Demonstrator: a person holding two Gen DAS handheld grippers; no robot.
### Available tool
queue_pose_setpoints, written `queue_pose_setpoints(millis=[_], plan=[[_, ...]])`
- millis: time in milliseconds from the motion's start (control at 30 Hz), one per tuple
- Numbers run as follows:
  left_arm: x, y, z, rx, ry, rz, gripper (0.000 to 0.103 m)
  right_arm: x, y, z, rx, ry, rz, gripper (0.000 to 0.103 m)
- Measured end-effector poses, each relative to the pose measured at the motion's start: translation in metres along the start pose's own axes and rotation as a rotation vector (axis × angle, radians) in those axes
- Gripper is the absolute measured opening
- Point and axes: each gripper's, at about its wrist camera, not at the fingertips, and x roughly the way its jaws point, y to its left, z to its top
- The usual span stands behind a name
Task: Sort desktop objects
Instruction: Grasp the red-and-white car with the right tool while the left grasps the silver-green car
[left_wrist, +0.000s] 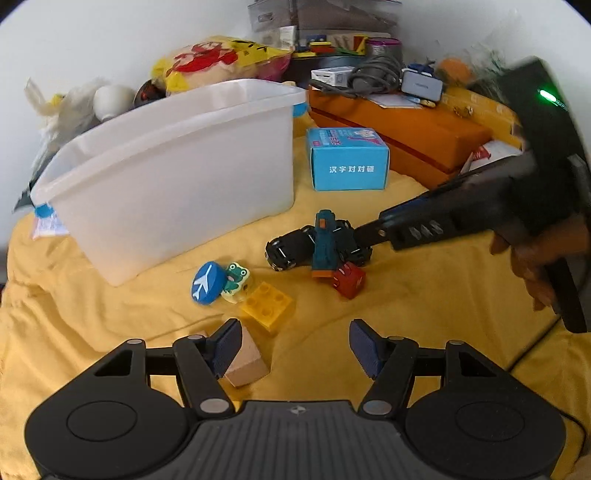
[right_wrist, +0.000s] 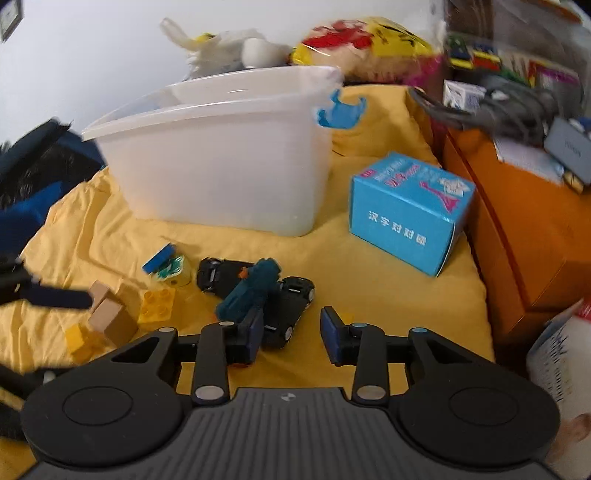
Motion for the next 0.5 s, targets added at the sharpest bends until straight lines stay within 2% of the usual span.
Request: queue_pose_setpoints(millis=[67,133,200,267,333,367,400,500], plan=[[0.001,0.004,0.006,-0.007,-0.010,0.000,0.068,0.010,-0.011,0.004,0.114,0.024,0.013,0.038],[0.003,0.007,0.014,-0.007,-0.028,0.004,0.068,0.018,-0.020,0.006,0.203,0.048,0.030,0.033],[0.010,0.013,0.026,0.009,-0.033,-0.001,0.068,0.024,-0.022,0.006,0.234,0.065,0.088,0.031],[0.020,0.021,0.038,0.021,-0.028,-0.013,0.068,0.037,-0.020,0.005,0.242,0.134,0.154,0.029],[0.033,0.027,0.050,0.027,-0.009,-0.025,0.067,0.039,-0.020,0.000,0.270,0.124,0.170,0.026],[0.039,0.029,0.055,0.034,-0.002,-0.042,0.067,0.035,-0.018,-0.001,0.253,0.113,0.158,0.020],[0.044,0.030,0.058,0.044,0.001,-0.050,0.067,0.029,-0.015,-0.002,0.231,0.096,0.137,0.019],[0.061,0.028,0.064,0.095,0.036,-0.081,0.063,0.004,-0.007,-0.012,0.128,0.060,0.086,0.019]])
